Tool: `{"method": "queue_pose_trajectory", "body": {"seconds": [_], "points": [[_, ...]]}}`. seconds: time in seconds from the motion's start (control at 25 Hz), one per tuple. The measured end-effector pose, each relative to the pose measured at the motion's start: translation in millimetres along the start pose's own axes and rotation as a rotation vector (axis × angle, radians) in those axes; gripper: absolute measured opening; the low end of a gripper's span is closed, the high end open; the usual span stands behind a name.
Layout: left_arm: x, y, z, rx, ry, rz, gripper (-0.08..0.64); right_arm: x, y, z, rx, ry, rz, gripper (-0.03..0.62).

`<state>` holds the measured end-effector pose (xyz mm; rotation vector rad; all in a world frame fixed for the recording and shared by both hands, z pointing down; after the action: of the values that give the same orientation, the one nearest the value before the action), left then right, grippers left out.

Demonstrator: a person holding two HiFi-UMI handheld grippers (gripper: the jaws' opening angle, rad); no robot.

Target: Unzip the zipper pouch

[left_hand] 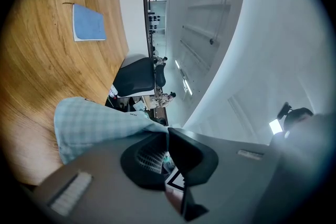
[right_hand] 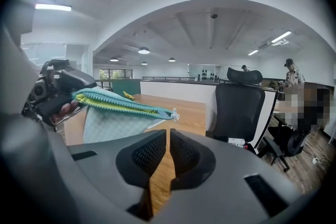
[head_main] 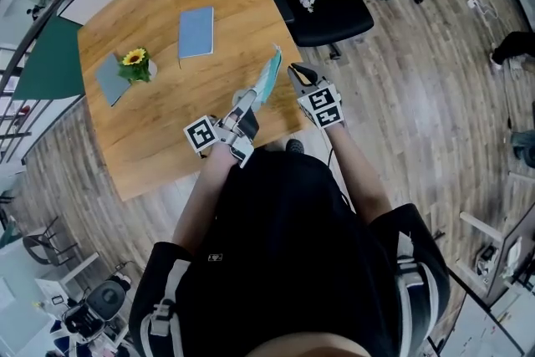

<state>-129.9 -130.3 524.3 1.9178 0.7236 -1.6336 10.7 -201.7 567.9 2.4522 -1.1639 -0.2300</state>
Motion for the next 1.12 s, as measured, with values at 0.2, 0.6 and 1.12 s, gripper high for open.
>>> {"method": "queue_pose_trajectory", "body": {"seconds": [0.2, 0.6, 1.12], "points": [[-4.2, -3.0, 11.8, 0.013, -0.002, 0.010, 0.005, -5.3, -3.0, -9.1, -0.038, -0.004, 0.006, 0.012], [-15.2, -15.6, 44.2, 0.047, 0.011, 0.021, 0.005, -11.1, -9.9, -18.9, -0.059, 0.007, -0.026, 0.012], [-23.8, -29.3, 74.1, 0.102, -0.001, 0.019, 0.005, -22.6, -10.4, -23.3, -0.060, 0.034, -0.035, 0.014]]}}
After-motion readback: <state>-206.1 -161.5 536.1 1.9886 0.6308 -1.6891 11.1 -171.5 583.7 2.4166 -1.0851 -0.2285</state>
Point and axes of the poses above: the fingertips, and each gripper's own axes: y forward along the fingers, x to its right, z out of its top, the point moved 3 cm from there along -y, backward along the fingers, and after that the axes turned 7 degrees about z, right-handed, at the moved point
